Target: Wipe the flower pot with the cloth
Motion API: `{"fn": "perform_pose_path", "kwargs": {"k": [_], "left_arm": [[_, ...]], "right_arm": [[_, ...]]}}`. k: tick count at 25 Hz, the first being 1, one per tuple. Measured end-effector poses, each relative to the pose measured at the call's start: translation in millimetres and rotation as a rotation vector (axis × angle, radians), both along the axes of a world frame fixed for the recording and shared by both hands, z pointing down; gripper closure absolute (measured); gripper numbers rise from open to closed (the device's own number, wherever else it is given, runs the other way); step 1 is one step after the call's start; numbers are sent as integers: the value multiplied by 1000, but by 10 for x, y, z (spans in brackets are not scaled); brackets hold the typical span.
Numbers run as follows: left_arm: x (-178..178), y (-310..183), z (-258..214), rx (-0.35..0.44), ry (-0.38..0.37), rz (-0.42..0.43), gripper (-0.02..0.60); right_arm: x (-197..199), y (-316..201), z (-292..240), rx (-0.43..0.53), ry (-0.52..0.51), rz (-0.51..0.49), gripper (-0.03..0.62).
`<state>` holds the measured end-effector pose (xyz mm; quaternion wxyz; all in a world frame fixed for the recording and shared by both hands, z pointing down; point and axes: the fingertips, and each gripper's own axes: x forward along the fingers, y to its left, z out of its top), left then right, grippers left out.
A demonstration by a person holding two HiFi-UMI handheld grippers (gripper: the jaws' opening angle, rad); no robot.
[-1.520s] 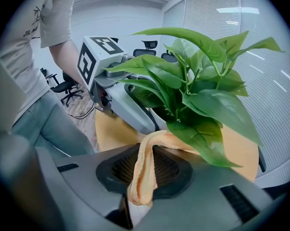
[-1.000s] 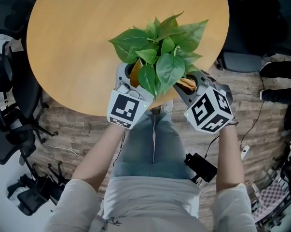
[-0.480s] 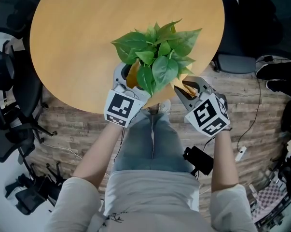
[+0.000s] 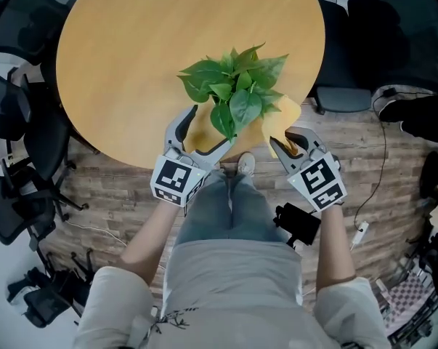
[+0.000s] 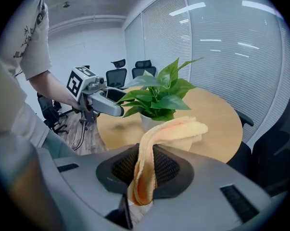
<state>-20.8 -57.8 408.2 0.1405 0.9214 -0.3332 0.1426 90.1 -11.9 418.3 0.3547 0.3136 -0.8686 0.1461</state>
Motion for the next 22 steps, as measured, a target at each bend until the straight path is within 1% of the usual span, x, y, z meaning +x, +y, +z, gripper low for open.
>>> {"fn": "perform_pose_path", "kwargs": {"k": [5,8,10,12,15,19,22], "left_arm": [[-13,130,-231,-42,12,28,140],[-18,195,-448,-27,21,37,188],[-76,188,-620,-17,33,12,215],[-129,179,-787,-17,54,-16,276],[-137,222,-979,-4,55,-14,357],[-141,250,-1129,13,30,0,411],[-157,269,-1202,13,14,-2,491]], "right_arm": [[35,18,-306,37,-38,44,533],[20,39,-527,73,-49,53,533],[4,38,-690,100,-60,69,533],[-1,34,-847,124,-82,91,533],[-37,69,-1038,139,-115,107,533],[-101,70,-1205,161,-102,91,533],[-172,53,-1352,176,-113,99,533]]}}
